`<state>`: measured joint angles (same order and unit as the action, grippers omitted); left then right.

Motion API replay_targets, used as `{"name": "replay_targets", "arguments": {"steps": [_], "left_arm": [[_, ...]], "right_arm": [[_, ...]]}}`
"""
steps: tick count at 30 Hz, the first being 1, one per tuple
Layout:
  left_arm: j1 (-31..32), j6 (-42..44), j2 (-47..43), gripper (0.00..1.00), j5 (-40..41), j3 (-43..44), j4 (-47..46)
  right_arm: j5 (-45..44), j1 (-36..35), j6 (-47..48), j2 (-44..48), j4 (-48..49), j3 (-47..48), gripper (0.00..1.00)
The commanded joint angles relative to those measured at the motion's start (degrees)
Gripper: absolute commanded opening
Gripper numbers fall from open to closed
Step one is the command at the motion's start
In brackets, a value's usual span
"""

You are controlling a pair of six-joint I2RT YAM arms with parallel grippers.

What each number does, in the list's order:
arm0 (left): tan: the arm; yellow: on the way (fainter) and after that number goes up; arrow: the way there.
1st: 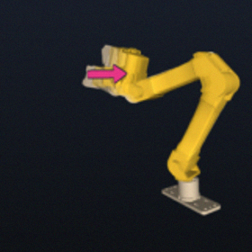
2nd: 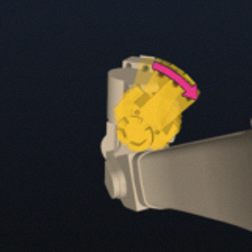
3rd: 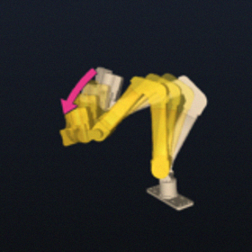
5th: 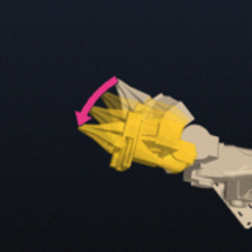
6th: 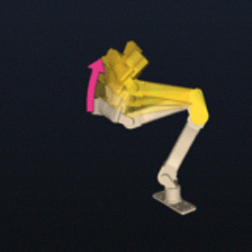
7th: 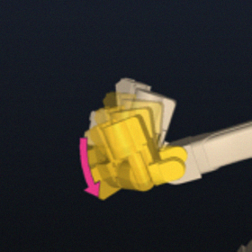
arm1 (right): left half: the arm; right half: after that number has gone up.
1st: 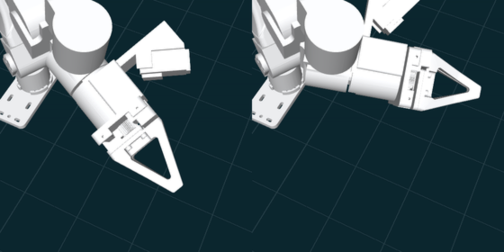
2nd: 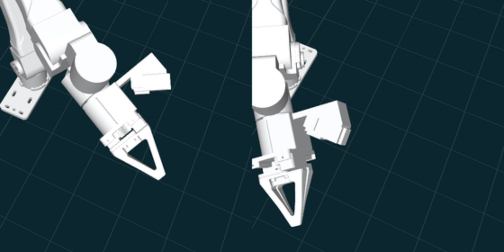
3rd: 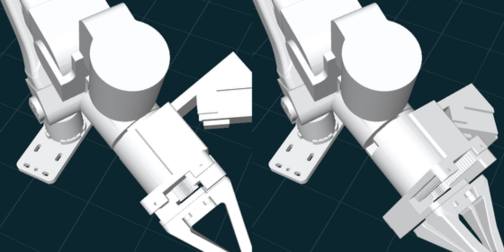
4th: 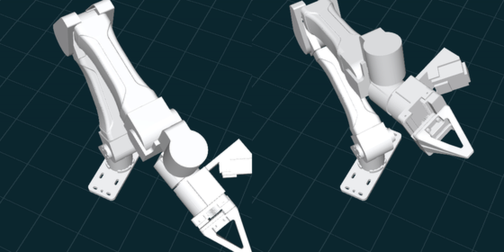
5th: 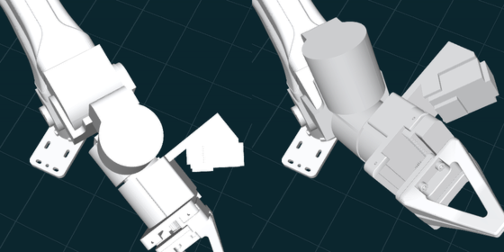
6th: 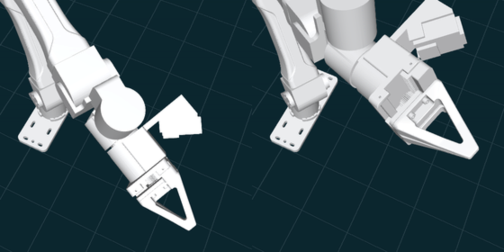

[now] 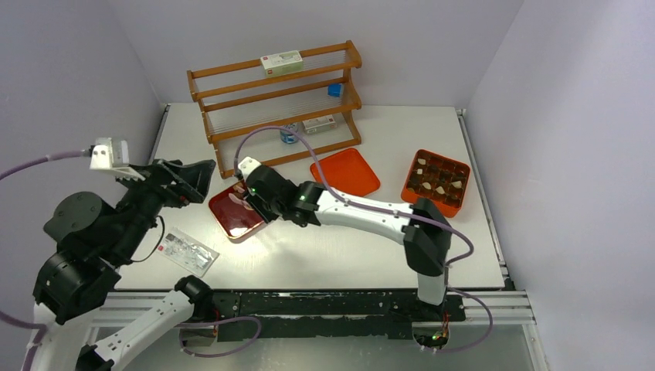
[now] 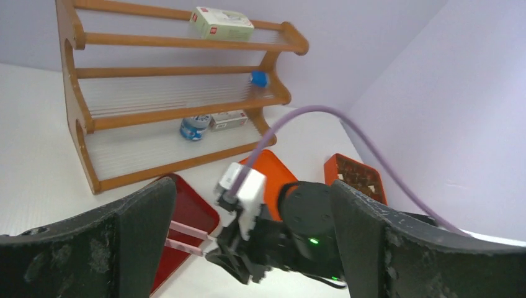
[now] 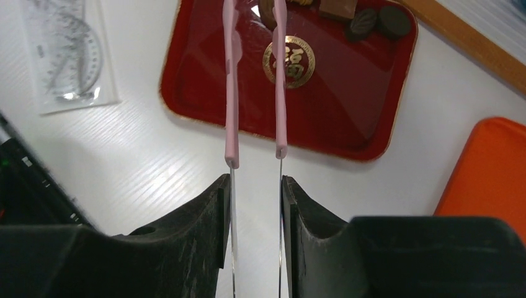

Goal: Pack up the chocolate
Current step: Adjust the clamp, then pick up the fake chocolate from the plate.

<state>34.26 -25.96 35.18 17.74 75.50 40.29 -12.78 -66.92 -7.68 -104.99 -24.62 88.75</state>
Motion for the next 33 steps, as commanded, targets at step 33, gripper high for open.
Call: {"name": "replay_targets", "arguments": {"steps": [33], "left_arm": [[-0.3, 3.5, -4.6, 0.98, -0.3, -2.2, -0.7]], "right_arm": [[5.3, 4.8, 14.0, -16.8, 2.8, 12.5, 0.39]]}}
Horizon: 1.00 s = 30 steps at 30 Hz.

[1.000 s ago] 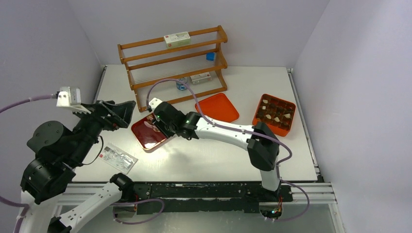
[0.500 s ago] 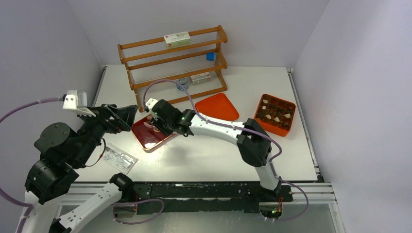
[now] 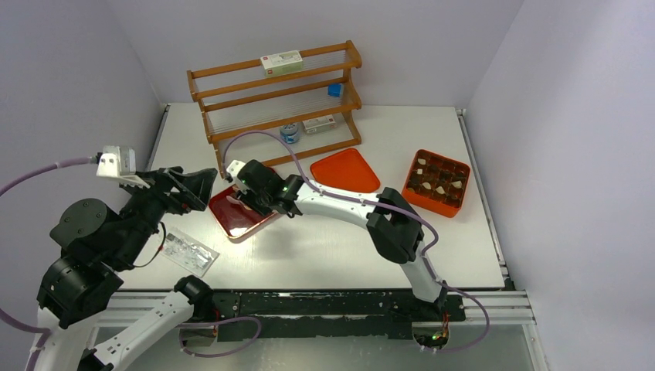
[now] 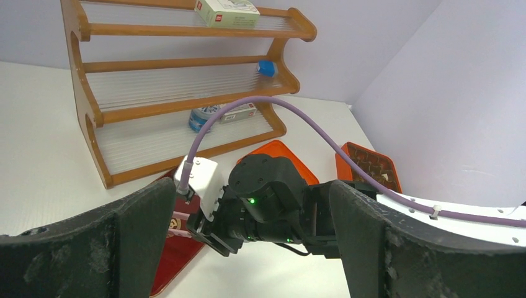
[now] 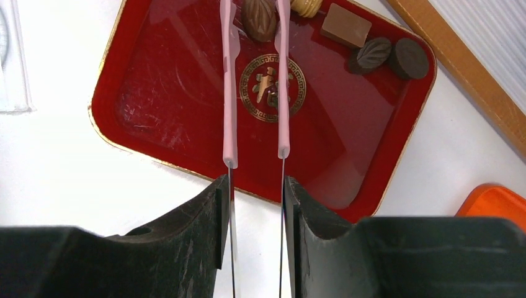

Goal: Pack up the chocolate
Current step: Pick up the fake chocolate from the plate.

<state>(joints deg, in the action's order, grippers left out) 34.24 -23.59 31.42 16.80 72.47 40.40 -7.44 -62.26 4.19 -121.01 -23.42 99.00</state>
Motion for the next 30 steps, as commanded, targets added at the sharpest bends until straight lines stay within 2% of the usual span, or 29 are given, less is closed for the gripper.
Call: {"name": "replay_targets", "arguments": {"steps": [1, 10, 20, 30], "left_arm": [[-0.3, 1.2, -0.8, 0.98, 0.8, 0.9, -0.8], [-0.3, 1.6, -1.5, 0.98, 1.7, 0.9, -0.8], [-0.3, 1.8, -2.5, 0.98, 2.6, 0.0, -1.0], [-0.3, 1.8, -2.8, 0.98, 2.6, -1.5, -2.1]], "right_arm": [[0.1, 0.2, 2.3, -1.0, 1.5, 2.6, 0.39], [-0.6, -0.6, 4.3, -1.9, -0.6, 4.1, 0.3], [-0.8, -1.1, 3.9, -2.3, -4.7, 6.0, 0.27], [-1.8, -1.2, 0.4, 5.5, -4.5, -1.7, 0.25]]}}
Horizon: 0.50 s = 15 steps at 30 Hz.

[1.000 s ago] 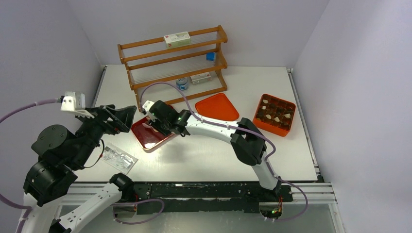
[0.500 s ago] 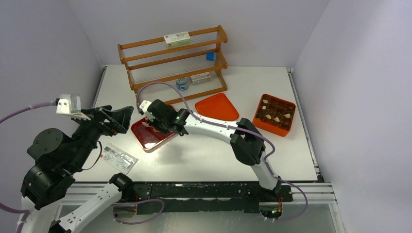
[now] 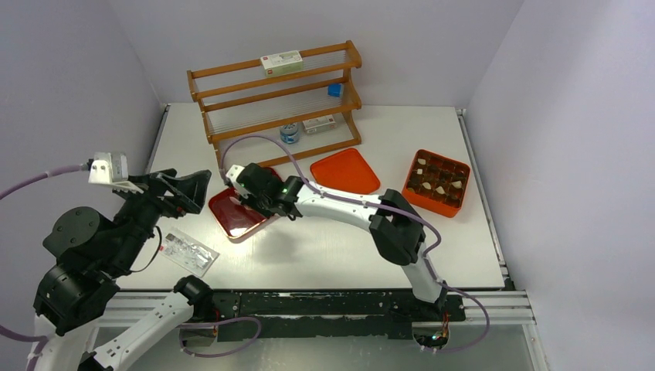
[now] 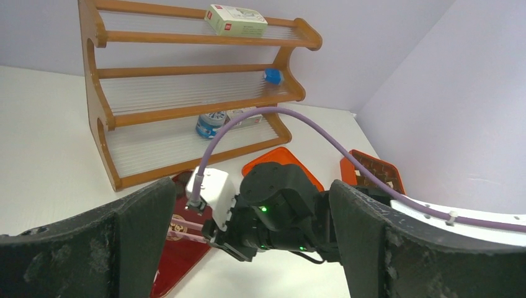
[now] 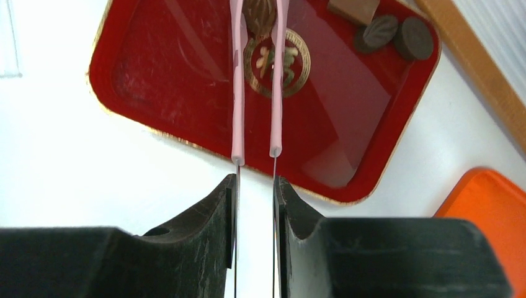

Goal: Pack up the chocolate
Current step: Pick up the fake chocolate from the plate.

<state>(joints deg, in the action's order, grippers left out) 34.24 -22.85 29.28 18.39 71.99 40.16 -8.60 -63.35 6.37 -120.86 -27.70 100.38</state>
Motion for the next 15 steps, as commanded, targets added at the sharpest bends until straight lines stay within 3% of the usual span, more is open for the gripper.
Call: {"name": "replay_targets", "arguments": {"steps": [1, 15], "left_arm": [[-0.3, 1.0, -0.6, 0.98, 1.0, -1.3, -2.0], [-0.3, 1.9, -1.4, 0.98, 3.2, -7.1, -2.8]], "right_arm": [[-0.4, -0.2, -2.0, 6.2, 0.1, -4.2, 0.25], [-0.3, -0.1, -5.9, 14.9, 2.4, -13.2, 0.25]]}}
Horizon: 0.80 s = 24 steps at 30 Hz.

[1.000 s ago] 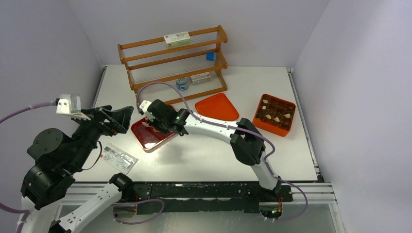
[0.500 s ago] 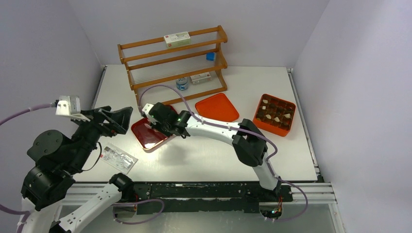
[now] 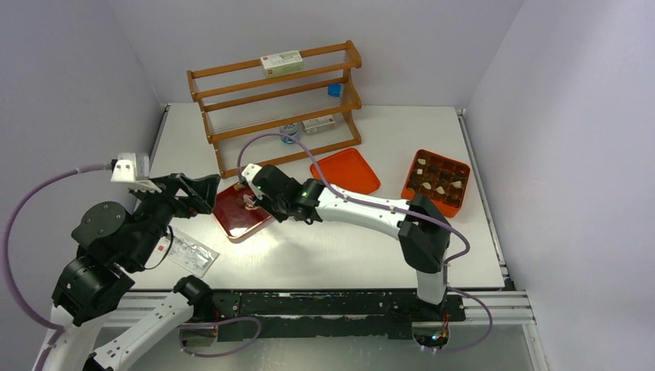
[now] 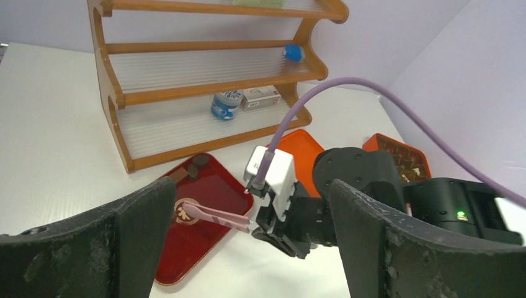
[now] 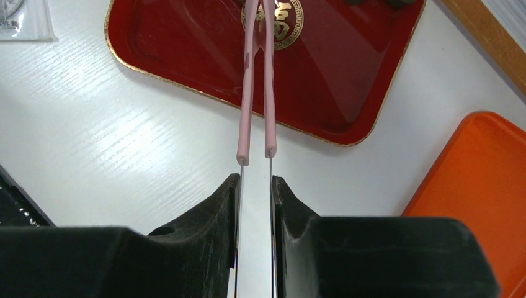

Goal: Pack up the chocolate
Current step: Pick up the fake chocolate from the plate.

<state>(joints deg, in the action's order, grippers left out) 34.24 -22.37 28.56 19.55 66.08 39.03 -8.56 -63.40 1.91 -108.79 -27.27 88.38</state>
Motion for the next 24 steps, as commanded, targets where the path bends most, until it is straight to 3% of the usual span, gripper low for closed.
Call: {"name": "replay_targets", "arguments": {"steps": [1, 10, 24], "left_arm": [[-0.3, 1.3, -0.8, 0.98, 2.3, -1.3, -1.5], [-0.3, 2.1, -2.5, 0.98, 4.2, -1.2, -2.5], [-0.3, 2.8, -2.8, 0.98, 4.9, -0.8, -1.5]], "right_arm": [[-0.3, -0.1, -1.7, 2.7, 2.0, -1.0, 0.25], [-3.4, -1.6, -13.2, -3.0, -0.6, 7.1, 0.32], [-12.4, -4.3, -16.1, -12.1, -6.7, 18.6, 0.36]]}}
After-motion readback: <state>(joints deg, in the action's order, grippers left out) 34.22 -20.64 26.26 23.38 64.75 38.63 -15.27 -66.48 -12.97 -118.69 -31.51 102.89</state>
